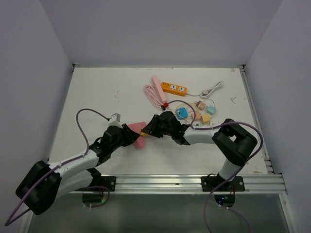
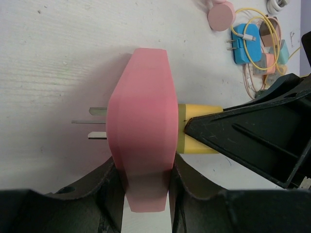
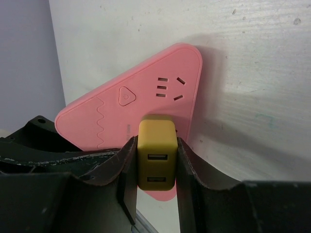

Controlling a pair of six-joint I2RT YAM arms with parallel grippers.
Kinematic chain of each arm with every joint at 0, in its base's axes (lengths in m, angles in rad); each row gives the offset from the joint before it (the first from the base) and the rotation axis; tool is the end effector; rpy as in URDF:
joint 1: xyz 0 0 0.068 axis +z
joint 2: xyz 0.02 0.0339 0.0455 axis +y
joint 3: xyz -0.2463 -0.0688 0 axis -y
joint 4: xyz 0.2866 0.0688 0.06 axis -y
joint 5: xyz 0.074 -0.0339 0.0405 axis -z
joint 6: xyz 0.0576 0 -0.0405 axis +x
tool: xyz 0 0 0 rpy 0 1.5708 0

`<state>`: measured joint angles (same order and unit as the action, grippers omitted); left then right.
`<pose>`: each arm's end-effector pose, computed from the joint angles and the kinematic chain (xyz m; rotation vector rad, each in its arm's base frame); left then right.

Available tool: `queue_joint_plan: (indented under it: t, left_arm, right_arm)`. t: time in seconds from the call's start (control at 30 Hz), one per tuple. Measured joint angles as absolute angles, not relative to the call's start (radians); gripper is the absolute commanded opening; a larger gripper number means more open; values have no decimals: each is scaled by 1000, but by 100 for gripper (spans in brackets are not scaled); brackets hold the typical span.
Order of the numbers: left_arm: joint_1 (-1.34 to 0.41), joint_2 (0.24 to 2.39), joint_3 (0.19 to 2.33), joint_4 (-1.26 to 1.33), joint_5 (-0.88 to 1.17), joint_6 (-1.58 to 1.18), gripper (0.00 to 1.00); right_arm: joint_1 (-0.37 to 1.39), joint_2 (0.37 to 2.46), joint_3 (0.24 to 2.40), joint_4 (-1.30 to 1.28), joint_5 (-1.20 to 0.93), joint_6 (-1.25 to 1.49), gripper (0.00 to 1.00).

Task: Pull the plug off the socket

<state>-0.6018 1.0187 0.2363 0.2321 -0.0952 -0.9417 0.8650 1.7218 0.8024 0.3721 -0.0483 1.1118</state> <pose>0.2078 -0.1361 0.0950 -0.4352 2.1851 -0.7933 0.2514 0.2993 0.0970 0.2599 2.3571 1.1437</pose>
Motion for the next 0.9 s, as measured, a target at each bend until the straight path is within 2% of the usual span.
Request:
queue_joint_plan:
  t: [0.6, 0.77, 0.9]
  left_arm:
    - [-618, 1051, 308, 200, -82, -1015, 0]
    - [-587, 1059, 304, 125, -234, -1008, 0]
    - [-584, 1055, 304, 115, -280, -1003, 0]
  right_arm:
    - [787, 1627, 758, 348, -126, 1118, 0]
    - [723, 1592, 758, 290, -133, 1070, 0]
    - [694, 1579, 758, 258, -136, 1042, 0]
